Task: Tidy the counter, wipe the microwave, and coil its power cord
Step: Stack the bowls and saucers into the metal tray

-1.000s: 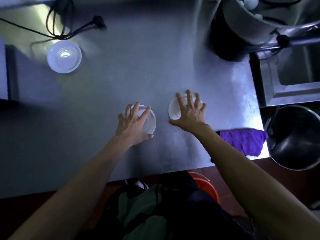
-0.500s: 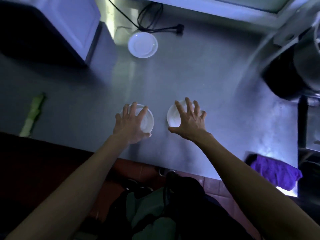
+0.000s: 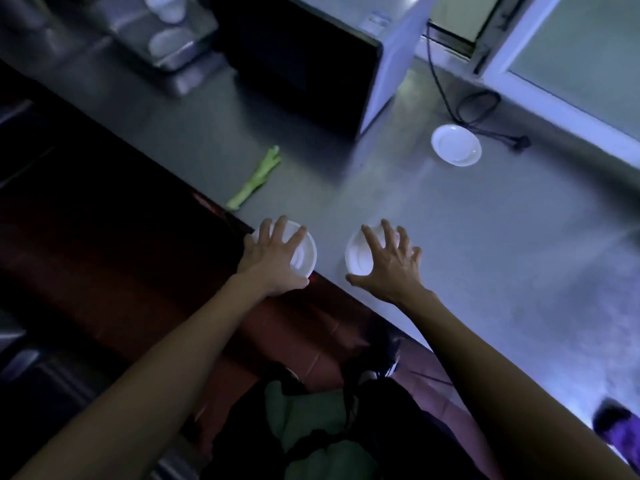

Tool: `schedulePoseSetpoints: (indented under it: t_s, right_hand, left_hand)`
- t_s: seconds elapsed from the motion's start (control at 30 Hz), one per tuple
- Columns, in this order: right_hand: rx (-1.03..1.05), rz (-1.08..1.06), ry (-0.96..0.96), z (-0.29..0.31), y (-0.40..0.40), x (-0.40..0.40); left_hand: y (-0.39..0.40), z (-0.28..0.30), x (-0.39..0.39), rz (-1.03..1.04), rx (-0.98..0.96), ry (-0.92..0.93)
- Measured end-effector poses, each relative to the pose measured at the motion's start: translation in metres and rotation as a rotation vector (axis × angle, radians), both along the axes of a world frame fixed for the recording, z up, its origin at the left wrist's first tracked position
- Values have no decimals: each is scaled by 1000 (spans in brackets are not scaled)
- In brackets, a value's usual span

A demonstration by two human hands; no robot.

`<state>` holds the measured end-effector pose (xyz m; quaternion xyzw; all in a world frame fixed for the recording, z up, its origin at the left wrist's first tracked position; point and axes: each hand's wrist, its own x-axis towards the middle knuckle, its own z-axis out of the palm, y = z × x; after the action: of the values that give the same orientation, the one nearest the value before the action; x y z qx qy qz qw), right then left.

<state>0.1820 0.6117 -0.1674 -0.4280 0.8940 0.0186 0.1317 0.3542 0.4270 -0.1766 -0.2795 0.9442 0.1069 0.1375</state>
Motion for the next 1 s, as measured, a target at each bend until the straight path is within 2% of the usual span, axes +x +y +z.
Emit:
schedulePoseSetpoints:
  t_s: [0.23, 0.4, 1.0]
  right_hand:
    - [-49, 208, 27, 17, -103, 63]
    - [-69, 326, 27, 19, -153, 91]
    - [-148, 537, -109, 10, -389, 102]
  left_hand:
    - [-64, 19, 101, 242, -28, 15]
    - [-89, 21, 144, 360, -5, 7]
    - [-248, 31, 183, 614, -57, -51]
